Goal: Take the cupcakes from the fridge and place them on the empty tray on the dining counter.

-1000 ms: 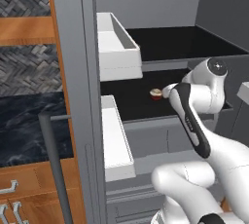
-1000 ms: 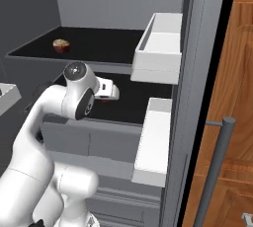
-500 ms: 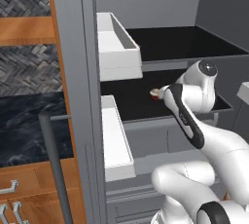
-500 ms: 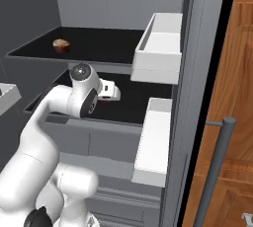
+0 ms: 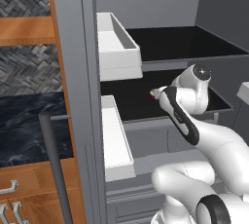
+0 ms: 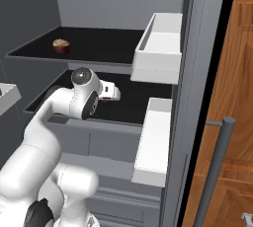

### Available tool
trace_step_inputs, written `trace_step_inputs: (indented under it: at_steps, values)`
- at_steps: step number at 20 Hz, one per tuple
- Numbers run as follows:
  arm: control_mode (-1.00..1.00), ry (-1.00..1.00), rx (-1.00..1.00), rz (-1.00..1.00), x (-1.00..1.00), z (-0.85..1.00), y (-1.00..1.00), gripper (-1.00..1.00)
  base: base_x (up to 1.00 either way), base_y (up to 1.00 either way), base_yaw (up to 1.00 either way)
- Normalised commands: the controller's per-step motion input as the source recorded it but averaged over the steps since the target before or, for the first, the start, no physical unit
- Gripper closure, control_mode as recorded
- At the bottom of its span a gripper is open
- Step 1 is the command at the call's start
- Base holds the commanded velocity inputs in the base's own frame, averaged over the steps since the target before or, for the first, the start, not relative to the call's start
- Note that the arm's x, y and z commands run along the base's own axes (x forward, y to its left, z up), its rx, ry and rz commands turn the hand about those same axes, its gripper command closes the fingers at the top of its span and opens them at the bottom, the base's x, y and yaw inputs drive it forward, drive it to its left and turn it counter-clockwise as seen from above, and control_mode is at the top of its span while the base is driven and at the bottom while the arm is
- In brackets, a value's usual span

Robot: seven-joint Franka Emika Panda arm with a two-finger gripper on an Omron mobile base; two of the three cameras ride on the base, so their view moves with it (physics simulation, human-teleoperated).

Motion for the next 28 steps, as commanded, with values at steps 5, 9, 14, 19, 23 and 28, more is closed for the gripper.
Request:
trace_step_inputs:
  at_steps: [5,9,14,19,23,28]
  values:
    - [-1.0,-0.06,0.0,0.0,0.28,0.0,0.04,-1.0,0.0,0.0,0.0]
    - [-1.0,-0.02,0.0,0.0,0.33,-0.06,0.12,-1.0,0.0,0.0,0.0]
    - [-1.0,-0.02,0.0,0.0,0.39,-0.17,0.12,-1.0,0.0,0.0,0.0]
    - [-1.0,0.0,0.0,0.0,0.34,-0.1,0.0,-1.0,0.0,0.0,0.0]
    - [-1.0,0.0,0.0,0.0,0.3,-0.03,0.0,-1.0,0.0,0.0,0.0]
    - [-1.0,0.0,0.0,0.0,0.18,-0.11,0.0,-1.0,0.0,0.0,0.0]
